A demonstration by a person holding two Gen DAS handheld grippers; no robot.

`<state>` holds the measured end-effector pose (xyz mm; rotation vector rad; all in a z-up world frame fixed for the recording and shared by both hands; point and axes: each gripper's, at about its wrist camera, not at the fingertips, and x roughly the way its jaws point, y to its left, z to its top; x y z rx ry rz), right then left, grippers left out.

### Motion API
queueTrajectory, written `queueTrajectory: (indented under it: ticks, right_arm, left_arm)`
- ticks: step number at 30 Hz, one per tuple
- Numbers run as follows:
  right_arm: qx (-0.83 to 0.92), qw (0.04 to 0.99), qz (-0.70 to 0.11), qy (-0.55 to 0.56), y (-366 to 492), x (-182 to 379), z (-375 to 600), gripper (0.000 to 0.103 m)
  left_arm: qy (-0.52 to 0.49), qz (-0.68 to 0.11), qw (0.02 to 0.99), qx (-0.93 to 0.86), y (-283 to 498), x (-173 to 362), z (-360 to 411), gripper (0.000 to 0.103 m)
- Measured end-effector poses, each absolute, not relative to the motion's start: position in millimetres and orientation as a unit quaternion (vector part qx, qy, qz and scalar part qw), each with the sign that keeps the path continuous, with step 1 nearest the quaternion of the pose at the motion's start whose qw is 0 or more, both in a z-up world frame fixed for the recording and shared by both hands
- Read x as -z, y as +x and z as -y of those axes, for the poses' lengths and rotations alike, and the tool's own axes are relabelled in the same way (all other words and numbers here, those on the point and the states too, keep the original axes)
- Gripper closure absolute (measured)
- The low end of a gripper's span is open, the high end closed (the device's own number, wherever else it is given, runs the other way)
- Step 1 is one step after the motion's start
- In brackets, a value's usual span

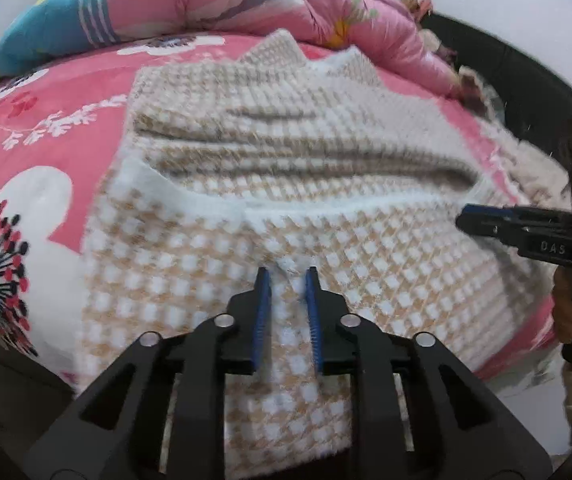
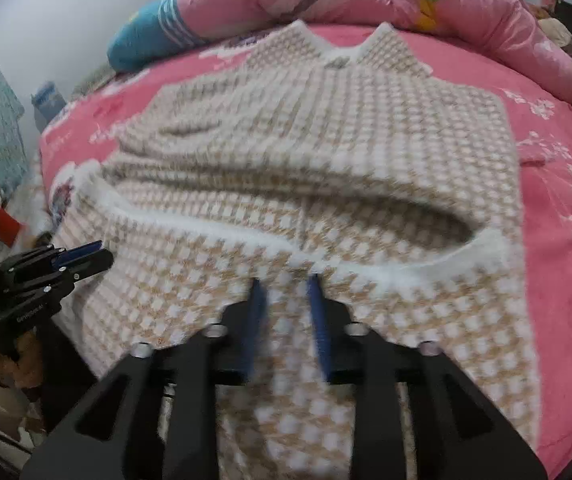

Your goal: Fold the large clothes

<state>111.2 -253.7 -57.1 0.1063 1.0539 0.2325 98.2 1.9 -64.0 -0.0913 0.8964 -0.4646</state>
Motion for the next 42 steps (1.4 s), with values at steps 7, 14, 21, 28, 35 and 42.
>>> queueTrajectory:
  ticks: [7,14,21,28,35,42]
  right_arm:
    - [-0.023,0.882,-0.462,0.090,89,31,322,0.048]
    - [0.034,0.874,-0.478,0.076,98,49,353,0.048]
    - [0.035,0.878,-0.478,0.022,107,57,336,0.062]
    - [0.053,0.875,-0.480,-0.027,107,59,325,0.091]
    - [0.047,0.884,-0.464,-0.034,100,48,320,0.093]
    - [0.041,0.875,-0.482,-0.018,110,57,328,0.068]
  left_arm:
    - [-0.048,-0.393,0.906,0.149,111,43,-47,0.071]
    - [-0.033,-0.429,0.895,0.114,137,62,-63,0.064]
    - [-0.007,-0.423,0.900,0.106,134,66,-60,0.066]
    - [0.010,-0.420,0.902,0.097,138,68,-51,0.076]
    - [0.016,-0.417,0.904,0.096,134,65,-49,0.083]
    - [0.013,-0.428,0.898,0.099,140,66,-51,0.077]
